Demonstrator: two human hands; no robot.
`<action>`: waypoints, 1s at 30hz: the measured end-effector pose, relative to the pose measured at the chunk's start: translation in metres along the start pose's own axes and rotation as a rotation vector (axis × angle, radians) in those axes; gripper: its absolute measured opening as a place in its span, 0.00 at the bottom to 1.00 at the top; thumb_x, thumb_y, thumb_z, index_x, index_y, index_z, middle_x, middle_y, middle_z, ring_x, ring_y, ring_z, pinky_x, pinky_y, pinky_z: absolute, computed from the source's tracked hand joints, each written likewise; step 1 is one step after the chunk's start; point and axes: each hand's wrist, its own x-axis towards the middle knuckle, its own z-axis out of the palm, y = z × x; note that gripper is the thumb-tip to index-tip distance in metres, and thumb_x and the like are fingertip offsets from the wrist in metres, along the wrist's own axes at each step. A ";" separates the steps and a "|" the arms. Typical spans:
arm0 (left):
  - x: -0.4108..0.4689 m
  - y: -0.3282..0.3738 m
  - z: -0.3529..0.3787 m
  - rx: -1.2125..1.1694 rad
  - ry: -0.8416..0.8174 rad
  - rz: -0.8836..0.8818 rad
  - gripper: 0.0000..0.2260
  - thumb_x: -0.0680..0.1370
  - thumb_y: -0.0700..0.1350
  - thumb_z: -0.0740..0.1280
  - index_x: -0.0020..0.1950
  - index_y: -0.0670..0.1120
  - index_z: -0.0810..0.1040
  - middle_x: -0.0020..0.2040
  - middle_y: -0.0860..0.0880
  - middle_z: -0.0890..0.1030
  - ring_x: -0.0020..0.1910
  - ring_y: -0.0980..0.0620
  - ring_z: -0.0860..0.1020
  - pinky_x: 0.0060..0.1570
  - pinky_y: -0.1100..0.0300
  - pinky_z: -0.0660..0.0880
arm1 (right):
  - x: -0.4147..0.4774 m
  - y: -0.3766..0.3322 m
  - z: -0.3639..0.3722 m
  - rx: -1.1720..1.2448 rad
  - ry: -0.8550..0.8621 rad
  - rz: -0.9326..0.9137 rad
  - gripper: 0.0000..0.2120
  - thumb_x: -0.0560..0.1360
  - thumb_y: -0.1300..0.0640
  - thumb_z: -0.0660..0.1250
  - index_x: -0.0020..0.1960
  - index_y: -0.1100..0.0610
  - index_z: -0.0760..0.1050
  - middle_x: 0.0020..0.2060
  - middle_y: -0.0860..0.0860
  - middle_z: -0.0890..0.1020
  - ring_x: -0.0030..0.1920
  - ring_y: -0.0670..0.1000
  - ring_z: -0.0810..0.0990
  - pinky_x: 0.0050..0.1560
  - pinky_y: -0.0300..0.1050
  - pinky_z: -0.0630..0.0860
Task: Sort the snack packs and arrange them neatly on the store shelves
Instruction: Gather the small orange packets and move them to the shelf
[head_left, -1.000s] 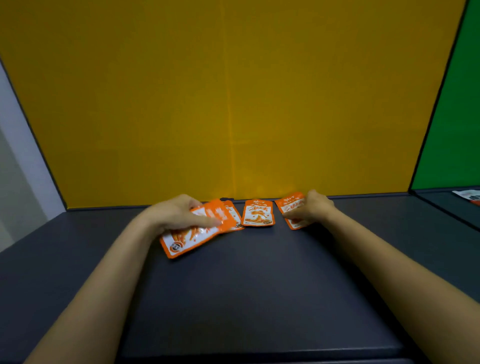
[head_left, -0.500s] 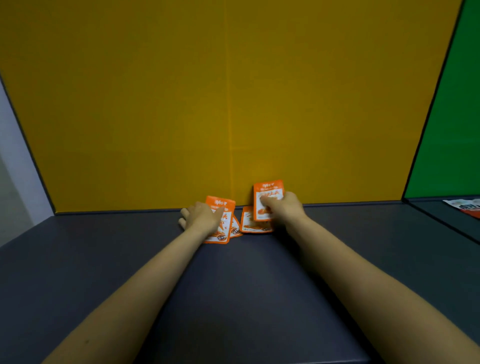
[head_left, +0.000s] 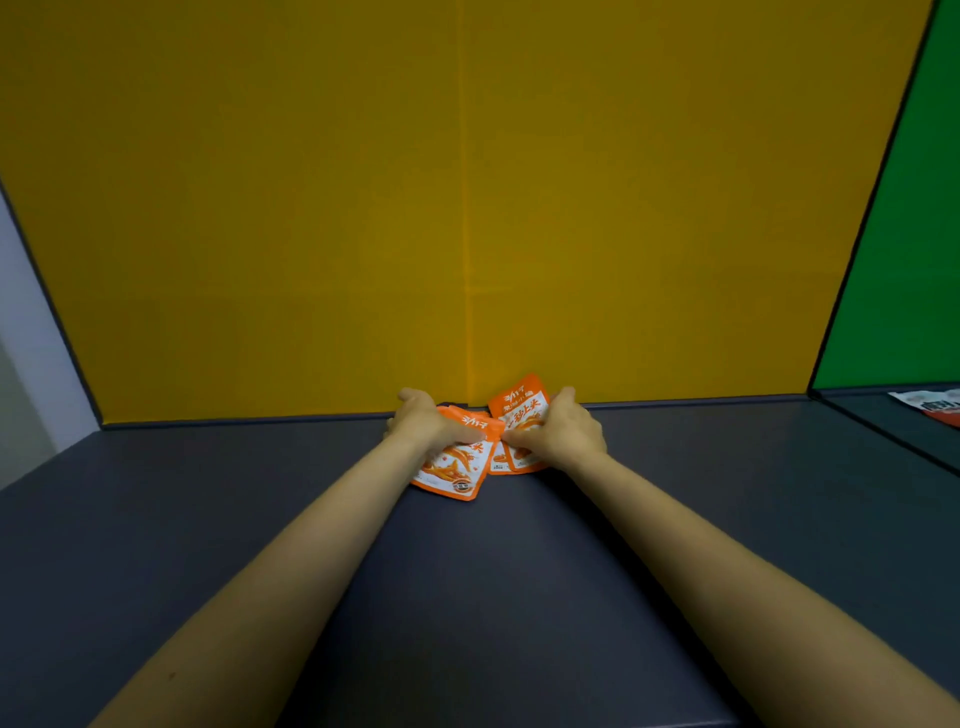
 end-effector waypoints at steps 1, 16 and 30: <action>0.001 0.000 -0.001 0.013 -0.018 -0.006 0.47 0.66 0.49 0.77 0.73 0.36 0.51 0.70 0.37 0.67 0.67 0.38 0.69 0.64 0.47 0.70 | -0.001 0.000 -0.001 0.032 -0.003 0.005 0.36 0.66 0.45 0.75 0.65 0.58 0.62 0.64 0.57 0.75 0.63 0.59 0.75 0.60 0.55 0.75; -0.013 -0.016 -0.026 -0.321 -0.309 0.174 0.09 0.75 0.40 0.68 0.53 0.41 0.72 0.49 0.40 0.81 0.36 0.50 0.80 0.42 0.53 0.78 | -0.014 0.014 -0.030 0.408 -0.070 0.012 0.07 0.69 0.57 0.74 0.39 0.55 0.76 0.49 0.59 0.84 0.46 0.57 0.84 0.53 0.53 0.80; -0.114 0.082 0.048 -0.550 -0.352 0.306 0.03 0.77 0.43 0.66 0.44 0.47 0.74 0.41 0.47 0.80 0.33 0.53 0.80 0.32 0.58 0.77 | -0.092 0.120 -0.187 0.768 0.017 0.011 0.11 0.72 0.60 0.70 0.53 0.61 0.77 0.43 0.53 0.83 0.40 0.51 0.82 0.43 0.43 0.80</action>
